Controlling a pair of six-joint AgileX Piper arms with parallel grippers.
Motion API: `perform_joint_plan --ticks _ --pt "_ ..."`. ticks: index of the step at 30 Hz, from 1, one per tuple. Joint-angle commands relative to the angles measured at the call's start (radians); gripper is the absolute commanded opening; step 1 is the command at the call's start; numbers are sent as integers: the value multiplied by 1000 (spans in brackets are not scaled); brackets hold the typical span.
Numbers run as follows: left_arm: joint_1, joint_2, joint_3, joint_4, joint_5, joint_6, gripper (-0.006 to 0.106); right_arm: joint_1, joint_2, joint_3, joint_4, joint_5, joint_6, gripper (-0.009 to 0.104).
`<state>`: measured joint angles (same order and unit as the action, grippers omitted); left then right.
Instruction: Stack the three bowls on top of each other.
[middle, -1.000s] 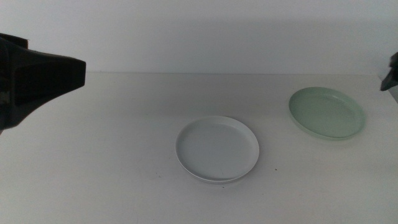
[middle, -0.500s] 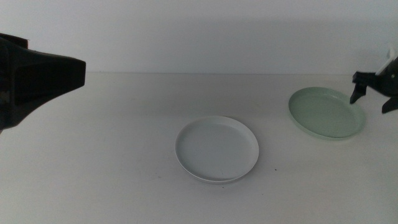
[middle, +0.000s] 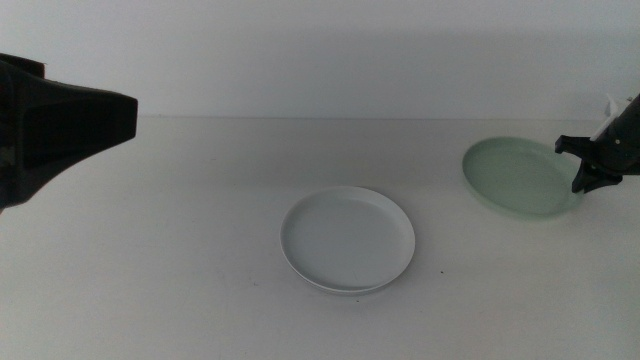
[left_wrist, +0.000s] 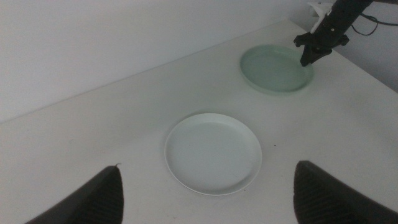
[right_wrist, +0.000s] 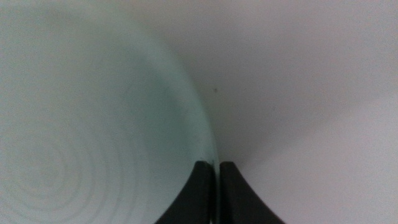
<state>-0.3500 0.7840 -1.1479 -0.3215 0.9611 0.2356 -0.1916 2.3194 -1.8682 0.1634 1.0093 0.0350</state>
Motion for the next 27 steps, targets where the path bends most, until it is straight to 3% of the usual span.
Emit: perform_joint_plan --ticks 1,4,7,11,17,20,27 --pt "0 -4 -1 0 -8 3 94 -8 -12 -8 -4 2 -17 -1" --pt "0 -4 -1 0 -8 3 94 -8 -69 -8 7 22 -35 -1" --pt "0 -4 -1 0 -8 3 94 6 -181 28 78 36 -62 -1" --pt "0 -4 -1 0 -8 3 94 97 -359 262 167 -92 -85 -3" --pt "0 -4 -1 0 -8 3 94 354 -447 376 172 -118 -35 -3" --pt "0 -4 -1 0 -8 3 94 458 -432 376 141 -139 23 -3" --pt "0 -4 -1 0 -8 3 94 545 -366 376 135 -178 47 -3"
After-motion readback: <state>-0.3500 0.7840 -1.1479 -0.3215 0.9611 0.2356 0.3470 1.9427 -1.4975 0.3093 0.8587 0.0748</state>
